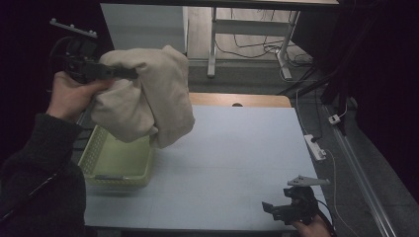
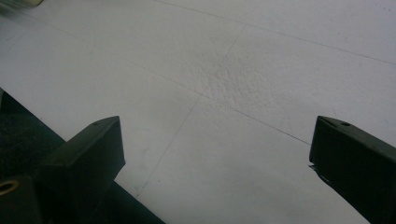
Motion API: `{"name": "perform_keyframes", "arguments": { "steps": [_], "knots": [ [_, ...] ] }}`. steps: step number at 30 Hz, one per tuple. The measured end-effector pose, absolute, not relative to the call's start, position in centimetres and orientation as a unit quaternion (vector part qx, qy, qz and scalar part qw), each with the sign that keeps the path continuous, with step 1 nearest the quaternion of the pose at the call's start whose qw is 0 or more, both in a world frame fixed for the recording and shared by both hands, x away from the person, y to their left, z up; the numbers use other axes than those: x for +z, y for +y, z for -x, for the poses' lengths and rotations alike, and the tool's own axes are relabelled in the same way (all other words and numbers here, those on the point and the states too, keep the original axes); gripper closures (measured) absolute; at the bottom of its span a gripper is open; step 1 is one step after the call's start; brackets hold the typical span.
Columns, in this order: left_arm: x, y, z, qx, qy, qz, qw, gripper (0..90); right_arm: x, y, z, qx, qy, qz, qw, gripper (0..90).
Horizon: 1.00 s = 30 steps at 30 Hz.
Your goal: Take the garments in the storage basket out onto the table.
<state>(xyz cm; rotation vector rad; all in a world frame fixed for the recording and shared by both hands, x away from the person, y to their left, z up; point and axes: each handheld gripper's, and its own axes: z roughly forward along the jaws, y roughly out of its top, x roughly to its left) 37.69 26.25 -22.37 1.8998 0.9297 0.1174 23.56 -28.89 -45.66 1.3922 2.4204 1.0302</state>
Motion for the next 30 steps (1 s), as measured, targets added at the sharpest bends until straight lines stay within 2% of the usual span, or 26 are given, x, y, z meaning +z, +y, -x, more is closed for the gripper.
{"name": "perform_keyframes", "arguments": {
  "steps": [30],
  "knots": [
    [-23.5, 14.5, -41.0, 0.039, 0.309, -0.822, 0.477, 62.5, -45.6, -29.1, -23.5, 0.358, 0.81, -0.458, 0.073, 0.6]
  ]
}}
